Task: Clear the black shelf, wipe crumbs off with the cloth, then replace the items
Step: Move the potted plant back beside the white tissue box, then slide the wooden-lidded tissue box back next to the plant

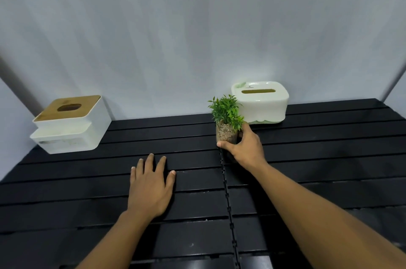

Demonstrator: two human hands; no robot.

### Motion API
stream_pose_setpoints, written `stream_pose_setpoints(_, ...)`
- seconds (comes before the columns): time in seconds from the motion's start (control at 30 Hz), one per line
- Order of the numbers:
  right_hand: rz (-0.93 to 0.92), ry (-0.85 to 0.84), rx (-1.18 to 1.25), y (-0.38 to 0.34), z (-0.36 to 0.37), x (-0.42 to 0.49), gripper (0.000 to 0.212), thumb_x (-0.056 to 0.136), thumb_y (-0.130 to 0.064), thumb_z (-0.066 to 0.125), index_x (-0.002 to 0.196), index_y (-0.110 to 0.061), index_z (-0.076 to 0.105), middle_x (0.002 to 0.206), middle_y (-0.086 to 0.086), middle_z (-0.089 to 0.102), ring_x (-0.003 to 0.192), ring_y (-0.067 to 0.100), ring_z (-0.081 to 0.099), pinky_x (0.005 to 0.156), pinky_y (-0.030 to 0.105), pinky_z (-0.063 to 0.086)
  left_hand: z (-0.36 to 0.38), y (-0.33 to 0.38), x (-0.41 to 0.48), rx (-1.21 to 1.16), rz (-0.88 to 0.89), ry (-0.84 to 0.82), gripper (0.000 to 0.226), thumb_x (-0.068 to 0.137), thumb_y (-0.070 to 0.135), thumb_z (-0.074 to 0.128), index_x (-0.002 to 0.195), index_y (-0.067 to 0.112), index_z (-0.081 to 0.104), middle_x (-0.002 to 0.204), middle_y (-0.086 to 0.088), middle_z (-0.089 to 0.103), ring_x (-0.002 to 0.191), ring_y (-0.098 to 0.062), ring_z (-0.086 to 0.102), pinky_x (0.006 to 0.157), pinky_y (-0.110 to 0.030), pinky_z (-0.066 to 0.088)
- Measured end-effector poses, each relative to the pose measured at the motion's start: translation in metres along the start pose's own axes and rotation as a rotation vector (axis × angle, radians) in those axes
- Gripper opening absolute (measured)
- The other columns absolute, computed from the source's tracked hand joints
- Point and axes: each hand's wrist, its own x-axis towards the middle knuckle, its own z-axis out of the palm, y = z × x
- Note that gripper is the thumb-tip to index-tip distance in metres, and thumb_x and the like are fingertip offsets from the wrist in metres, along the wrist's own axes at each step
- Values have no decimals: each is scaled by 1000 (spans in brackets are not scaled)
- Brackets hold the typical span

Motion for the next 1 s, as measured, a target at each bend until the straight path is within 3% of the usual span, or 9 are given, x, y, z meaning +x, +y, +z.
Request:
stream_pose_setpoints(0.17, 75, 31, 26, -3, -9, -20, 115, 58, -38, 89, 146, -27, 16, 146, 1, 38, 132, 17, 39, 107, 43, 37, -1, -7, 2, -33, 14, -13, 60, 95, 55, 24, 149, 26, 24, 159, -7, 13, 146, -28, 7, 118, -47, 5)
stream_pose_setpoints(0.3, 80, 96, -127, -10, -5, -67, 99, 64, -38, 84, 141, -23, 23, 137, 1, 34, 128, 19, 38, 102, 40, 40, -5, -24, 1, -27, 12, -9, 62, 95, 56, 24, 149, 26, 23, 159, -7, 15, 146, -26, 8, 117, -50, 3)
stream_pose_setpoints(0.43, -110, 117, -309, -38, 25, -99, 88, 65, -41, 81, 133, -20, 30, 126, 2, 37, 122, 21, 34, 103, 40, 38, -18, -61, -5, -34, -47, 0, 64, 94, 57, 25, 149, 25, 20, 158, -9, 15, 146, -28, 8, 117, -50, 4)
stream_pose_setpoints(0.6, -258, -91, -325, -99, 93, -86, 97, 70, -47, 76, 144, -24, 18, 131, -1, 33, 124, 18, 33, 103, 34, 38, -48, -123, -8, -79, -139, 128, 69, 93, 56, 31, 151, 23, 13, 160, -9, 6, 145, -31, 8, 117, -50, 10)
stream_pose_setpoints(0.8, -249, -280, -203, -162, 181, -46, 111, 66, -49, 79, 147, -36, 4, 153, -4, 25, 139, 22, 31, 109, 44, 36, -80, -209, 21, -121, -210, 251, 81, 90, 57, 42, 150, 20, 3, 158, -13, 4, 145, -32, 8, 116, -50, 18)
stream_pose_setpoints(1.0, -347, -388, -131, -189, 259, -10, 120, 62, -49, 83, 148, -35, 0, 158, -9, 15, 141, 16, 26, 109, 34, 29, -100, -274, 73, -525, -131, 364, 88, 80, 45, 69, 147, 32, 13, 153, -1, 17, 140, -22, 21, 113, -40, 24)
